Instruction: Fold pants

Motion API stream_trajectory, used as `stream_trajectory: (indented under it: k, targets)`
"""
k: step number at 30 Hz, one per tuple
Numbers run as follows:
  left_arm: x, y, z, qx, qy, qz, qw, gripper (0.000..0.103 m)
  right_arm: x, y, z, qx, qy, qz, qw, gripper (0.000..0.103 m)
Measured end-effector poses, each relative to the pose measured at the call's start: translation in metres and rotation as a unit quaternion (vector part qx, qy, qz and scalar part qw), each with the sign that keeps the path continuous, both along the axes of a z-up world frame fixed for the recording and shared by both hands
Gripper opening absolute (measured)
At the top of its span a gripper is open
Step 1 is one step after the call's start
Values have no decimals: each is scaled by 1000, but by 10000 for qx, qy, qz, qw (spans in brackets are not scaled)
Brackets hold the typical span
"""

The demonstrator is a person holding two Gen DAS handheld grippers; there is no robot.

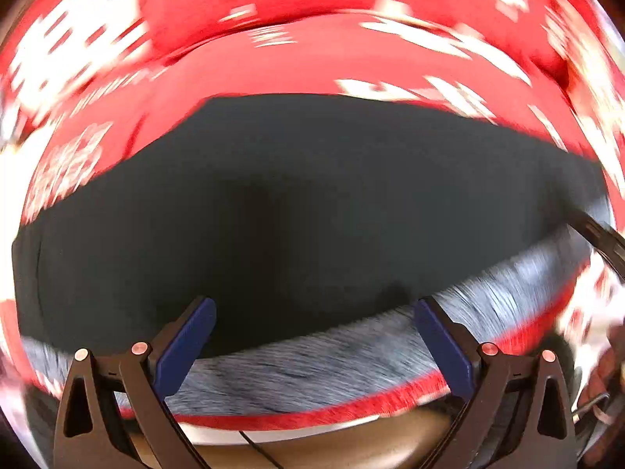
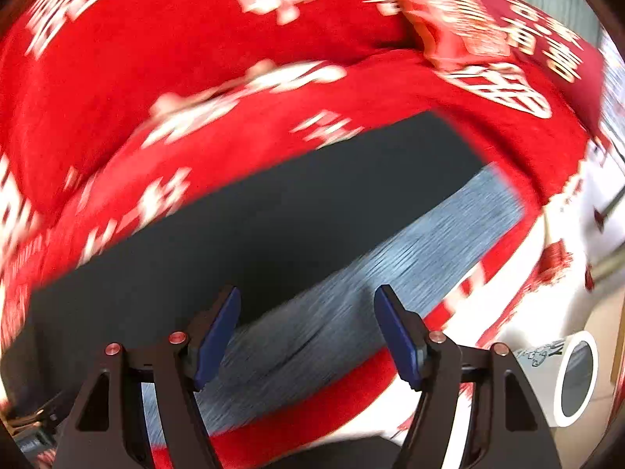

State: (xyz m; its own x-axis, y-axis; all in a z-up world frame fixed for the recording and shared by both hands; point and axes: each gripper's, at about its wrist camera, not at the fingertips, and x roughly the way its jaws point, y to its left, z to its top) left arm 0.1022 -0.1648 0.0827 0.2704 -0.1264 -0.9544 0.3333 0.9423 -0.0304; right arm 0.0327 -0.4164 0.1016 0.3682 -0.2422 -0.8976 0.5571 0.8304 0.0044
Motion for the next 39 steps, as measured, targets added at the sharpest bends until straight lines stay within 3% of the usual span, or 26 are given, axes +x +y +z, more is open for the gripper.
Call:
stream_trajectory:
  k: [2,3,5,9,11,13,15,16,18,21,25,29,32,34,39]
  targets:
    - [-5,-7,-6,270,-36,-248,9993,102,-3,5,-18,27,133,-9,9999,80]
    - [-3,-4,-12,350,13,-202,9992,102,-6,-5,-20,171,-6,-151,9997,81]
    - [4,11,-15,4,218,22,9998,103,-11,-35,-18,265,-78,-564,9980,81]
    - [13,34,-10,-84,214,467,9986,103,-15,-97,-13,-783,158,-1074,9910,81]
    - [18,46,-13,-128,316,652,9973,103,-19,-125,-10,-1033,398,-1437,9834,81]
    - [19,57,-13,-121,334,863,9956,103,-28,-151,-5,-794,517,-1956,9761,81]
    - [15,68,-8,-101,292,1097,9935,103,-36,-154,7,-513,229,-2127,9755,80]
    - [12,75,-4,-195,254,1160,9927,103,-35,-142,17,-444,-57,-1945,9799,80]
    - [12,86,6,-328,72,1321,9907,103,-20,-102,25,-422,-215,-1228,9913,81]
    - [17,106,13,-100,-241,1634,9862,103,11,-20,22,-53,-214,228,9995,81]
    - [29,143,8,390,-450,2190,9739,103,41,98,0,412,6,1887,9812,81]
    - [25,201,-2,352,-312,2823,9582,103,49,179,-20,128,258,2953,9550,82]
    - [14,241,-7,378,-293,3140,9482,103,45,181,-24,-229,229,3139,9489,84]
    - [7,271,-15,381,-219,3370,9405,103,43,158,-22,-173,216,2896,9567,84]
    - [-5,303,-15,32,-230,3621,9319,103,50,97,-20,-20,389,1793,9830,88]
